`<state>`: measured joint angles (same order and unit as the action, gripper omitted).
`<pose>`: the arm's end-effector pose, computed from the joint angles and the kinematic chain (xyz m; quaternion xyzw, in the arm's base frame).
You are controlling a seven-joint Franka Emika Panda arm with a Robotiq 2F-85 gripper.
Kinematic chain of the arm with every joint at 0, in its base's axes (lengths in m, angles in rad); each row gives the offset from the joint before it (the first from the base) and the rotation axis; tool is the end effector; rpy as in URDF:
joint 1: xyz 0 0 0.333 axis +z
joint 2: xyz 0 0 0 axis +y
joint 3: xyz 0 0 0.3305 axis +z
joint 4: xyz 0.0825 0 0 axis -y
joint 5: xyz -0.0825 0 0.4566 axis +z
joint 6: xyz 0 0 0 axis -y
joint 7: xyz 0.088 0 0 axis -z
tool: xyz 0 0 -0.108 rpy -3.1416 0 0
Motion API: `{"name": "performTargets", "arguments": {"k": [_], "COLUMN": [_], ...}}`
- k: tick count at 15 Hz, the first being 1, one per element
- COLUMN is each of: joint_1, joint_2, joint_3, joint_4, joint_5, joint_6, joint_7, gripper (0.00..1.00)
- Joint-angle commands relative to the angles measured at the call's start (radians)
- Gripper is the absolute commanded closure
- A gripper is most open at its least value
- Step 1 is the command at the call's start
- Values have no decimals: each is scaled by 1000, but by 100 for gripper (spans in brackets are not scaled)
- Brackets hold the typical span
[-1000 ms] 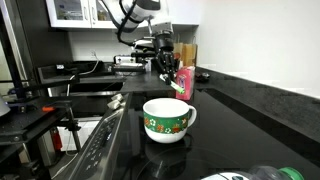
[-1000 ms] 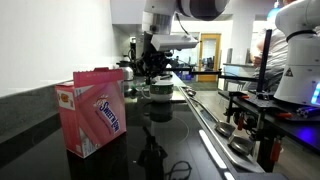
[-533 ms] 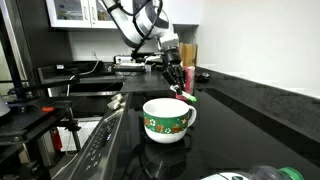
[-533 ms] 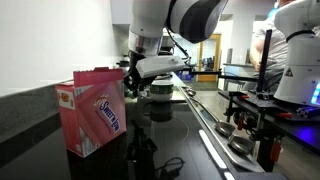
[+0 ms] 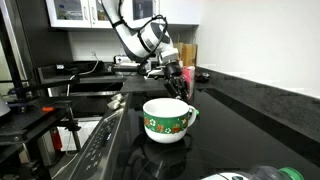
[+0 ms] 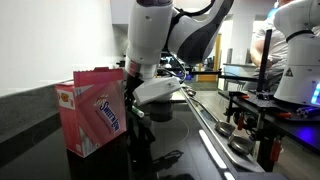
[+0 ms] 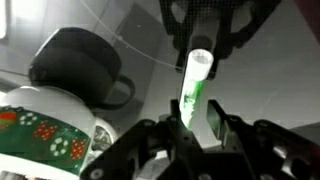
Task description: Take the marker from the cup and put it on the stove
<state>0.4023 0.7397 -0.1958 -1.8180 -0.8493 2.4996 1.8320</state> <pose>0.6715 0.1463 0.0802 0.8667 -0.3976 0.2355 0.1879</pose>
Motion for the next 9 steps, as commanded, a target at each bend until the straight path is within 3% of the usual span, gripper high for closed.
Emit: {"name": "performTargets", "arguments": {"k": [1,5,9], "joint_1": [-26,-115,-200], "joint_2": [-45,-187,-396], "joint_3": [31,136,162], "joint_4": [-55,-144,-189], "joint_5": [6,229,451], "joint_6": [42,-54,-335], "joint_7": [-5,-234,-635], "gripper": [32,3,0]}}
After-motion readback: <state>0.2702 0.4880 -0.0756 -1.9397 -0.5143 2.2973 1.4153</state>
